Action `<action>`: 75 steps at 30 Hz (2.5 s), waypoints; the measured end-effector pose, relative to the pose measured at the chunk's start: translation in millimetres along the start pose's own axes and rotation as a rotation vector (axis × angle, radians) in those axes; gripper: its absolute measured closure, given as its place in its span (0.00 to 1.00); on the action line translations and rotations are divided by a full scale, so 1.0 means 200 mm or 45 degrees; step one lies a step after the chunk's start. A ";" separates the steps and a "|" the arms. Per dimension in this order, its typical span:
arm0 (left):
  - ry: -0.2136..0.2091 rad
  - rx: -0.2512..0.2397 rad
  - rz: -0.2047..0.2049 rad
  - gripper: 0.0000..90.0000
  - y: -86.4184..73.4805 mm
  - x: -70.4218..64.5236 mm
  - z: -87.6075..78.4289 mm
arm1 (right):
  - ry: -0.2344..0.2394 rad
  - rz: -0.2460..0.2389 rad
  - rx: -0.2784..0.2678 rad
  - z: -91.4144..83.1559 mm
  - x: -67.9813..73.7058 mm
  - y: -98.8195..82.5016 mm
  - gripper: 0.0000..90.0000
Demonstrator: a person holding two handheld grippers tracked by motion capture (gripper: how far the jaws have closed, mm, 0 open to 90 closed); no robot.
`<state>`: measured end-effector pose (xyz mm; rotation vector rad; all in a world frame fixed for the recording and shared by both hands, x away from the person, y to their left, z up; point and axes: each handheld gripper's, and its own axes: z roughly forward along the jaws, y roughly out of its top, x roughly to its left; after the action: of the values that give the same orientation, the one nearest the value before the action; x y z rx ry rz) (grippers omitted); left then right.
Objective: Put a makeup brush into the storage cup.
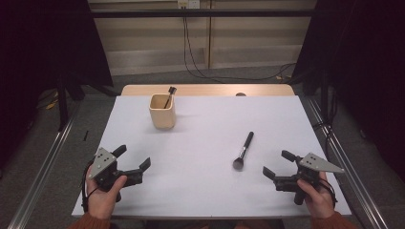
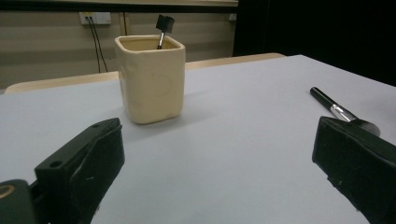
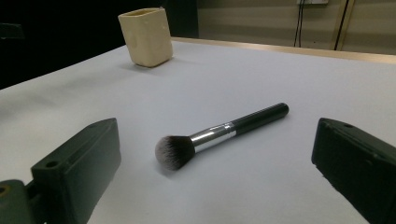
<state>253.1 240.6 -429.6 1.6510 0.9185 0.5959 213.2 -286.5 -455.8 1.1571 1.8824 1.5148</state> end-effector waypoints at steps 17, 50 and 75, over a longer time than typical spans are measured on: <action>0.030 0.010 -0.022 0.03 -0.03 0.03 -0.02 | 0.008 0.003 0.001 0.02 0.00 0.02 0.01; 0.038 0.019 0.006 0.03 -0.03 0.02 -0.04 | 0.028 -0.073 0.088 0.28 -0.06 0.19 0.00; 0.036 0.012 0.007 0.04 -0.02 0.02 -0.03 | 0.038 -0.159 0.294 0.46 -0.17 0.36 0.04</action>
<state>249.5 248.4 -432.4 1.6577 0.9390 0.6212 327.1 -259.9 -419.5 1.0952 2.1513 1.2808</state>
